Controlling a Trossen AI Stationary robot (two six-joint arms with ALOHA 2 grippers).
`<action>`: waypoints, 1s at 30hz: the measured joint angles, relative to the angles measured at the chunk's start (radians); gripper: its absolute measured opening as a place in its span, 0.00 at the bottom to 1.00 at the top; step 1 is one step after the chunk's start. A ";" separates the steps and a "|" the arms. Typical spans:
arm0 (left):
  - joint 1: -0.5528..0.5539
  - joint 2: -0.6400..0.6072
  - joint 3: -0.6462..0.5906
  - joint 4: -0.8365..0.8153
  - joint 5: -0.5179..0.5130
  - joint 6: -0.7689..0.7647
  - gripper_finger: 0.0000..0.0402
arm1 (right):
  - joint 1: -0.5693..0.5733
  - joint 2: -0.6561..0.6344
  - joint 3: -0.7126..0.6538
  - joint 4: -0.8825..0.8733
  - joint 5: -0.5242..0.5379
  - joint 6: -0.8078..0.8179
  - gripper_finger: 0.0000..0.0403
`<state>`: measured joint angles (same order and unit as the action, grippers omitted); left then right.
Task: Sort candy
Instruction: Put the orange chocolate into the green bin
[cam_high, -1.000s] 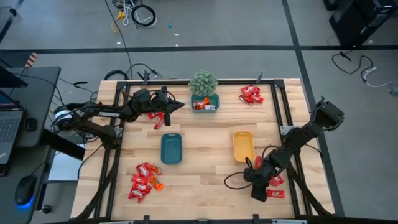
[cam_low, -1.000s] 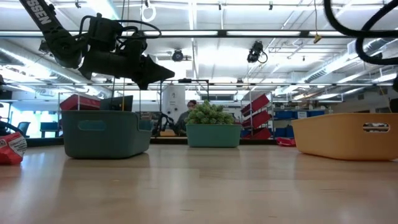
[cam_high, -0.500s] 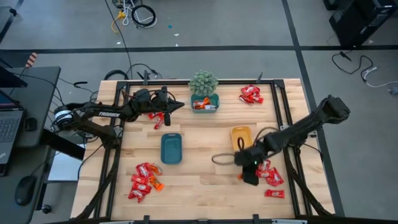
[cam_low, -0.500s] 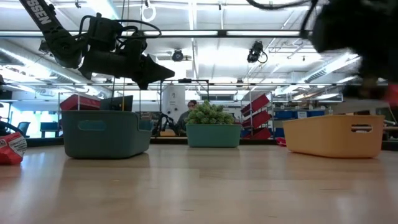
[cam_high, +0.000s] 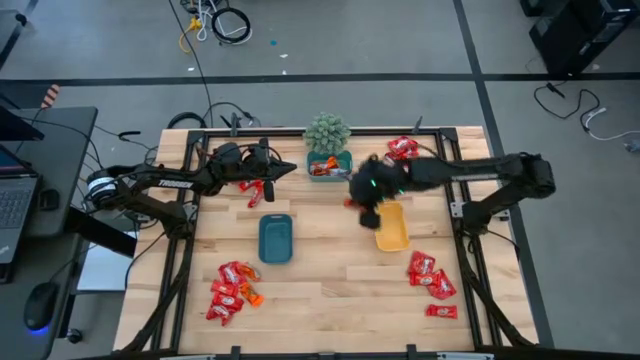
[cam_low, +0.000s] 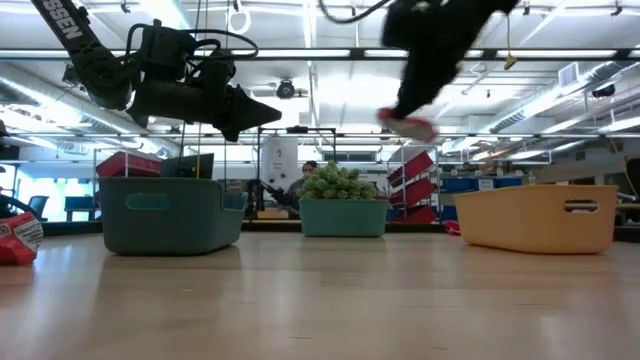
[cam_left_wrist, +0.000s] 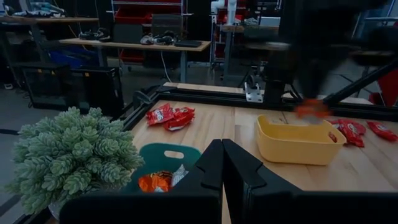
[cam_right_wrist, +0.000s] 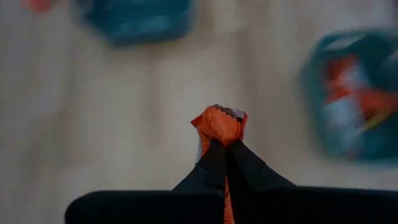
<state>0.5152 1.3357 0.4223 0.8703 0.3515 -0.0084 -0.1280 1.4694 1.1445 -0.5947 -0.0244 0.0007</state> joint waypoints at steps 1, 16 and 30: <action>0.000 0.000 0.000 0.000 0.000 0.001 0.01 | -0.031 0.026 0.016 0.031 0.007 -0.033 0.00; 0.000 0.000 0.000 -0.010 0.000 0.004 0.01 | -0.309 0.385 0.163 0.276 0.053 -0.376 0.00; 0.000 0.000 0.000 -0.024 0.000 0.004 0.01 | -0.325 0.438 0.153 0.197 0.081 -0.420 0.01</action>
<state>0.5152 1.3357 0.4224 0.8467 0.3515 -0.0047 -0.4530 1.9073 1.2970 -0.3981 0.0570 -0.4189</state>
